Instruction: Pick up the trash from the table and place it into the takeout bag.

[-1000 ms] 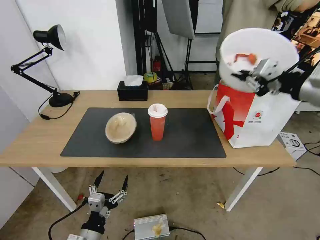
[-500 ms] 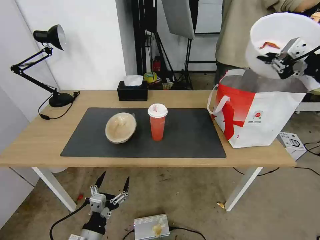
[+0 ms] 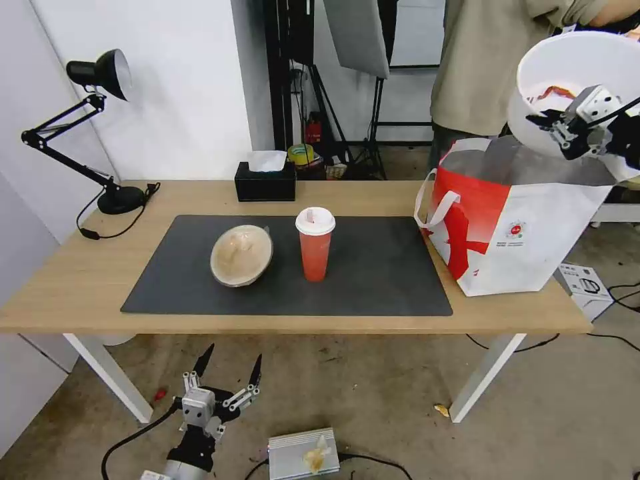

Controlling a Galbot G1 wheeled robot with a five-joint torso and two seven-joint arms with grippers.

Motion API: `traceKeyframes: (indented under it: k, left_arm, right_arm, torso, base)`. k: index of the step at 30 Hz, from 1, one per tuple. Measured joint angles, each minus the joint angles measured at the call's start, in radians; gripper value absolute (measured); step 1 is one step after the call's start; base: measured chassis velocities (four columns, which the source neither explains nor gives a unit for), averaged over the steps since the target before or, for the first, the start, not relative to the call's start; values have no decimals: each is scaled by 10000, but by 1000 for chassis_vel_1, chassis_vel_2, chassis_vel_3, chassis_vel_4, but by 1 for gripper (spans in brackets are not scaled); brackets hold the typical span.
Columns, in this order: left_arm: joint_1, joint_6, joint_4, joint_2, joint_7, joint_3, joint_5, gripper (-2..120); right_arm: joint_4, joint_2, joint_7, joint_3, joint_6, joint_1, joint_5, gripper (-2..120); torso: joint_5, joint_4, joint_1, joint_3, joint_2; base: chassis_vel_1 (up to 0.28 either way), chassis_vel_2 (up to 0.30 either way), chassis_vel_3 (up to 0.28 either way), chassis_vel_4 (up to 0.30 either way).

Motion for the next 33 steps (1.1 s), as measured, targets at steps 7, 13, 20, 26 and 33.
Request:
traceKeyframes:
  k: [7, 13, 20, 26, 33]
  left_arm:
    - [-19, 0, 139, -21, 12, 51, 64, 100]
    - [-38, 0, 309, -43, 20, 60, 96, 100]
    - [-97, 3, 551, -24, 26, 67, 107, 100]
    - [-230, 45, 727, 13, 26, 111, 112, 100]
    - [-299, 69, 876, -7, 29, 166, 157, 100]
  right_arm:
    - [-518, 508, 1, -295, 157, 178, -530, 0]
    - [-903, 1007, -1, -760, 201, 642, -810, 0]
    - [-1654, 1766, -5, -1537, 248, 1436, -1226, 0]
    - [-2031, 2056, -17, -1725, 381, 1592, -1496, 0]
    - [-2277, 2391, -32, -1882, 428, 1681, -1709, 0]
  torso:
    - [0, 0, 0, 0, 0]
    - [-2, 1, 0, 0, 0]
    - [-1, 2, 0, 0, -1]
    - [-2, -1, 0, 0, 0]
    - [-2, 0, 0, 0, 0]
  base:
    - [0, 0, 0, 0]
    - [0, 0, 0, 0]
    - [0, 0, 0, 0]
    - [0, 0, 0, 0]
    - [0, 0, 0, 0]
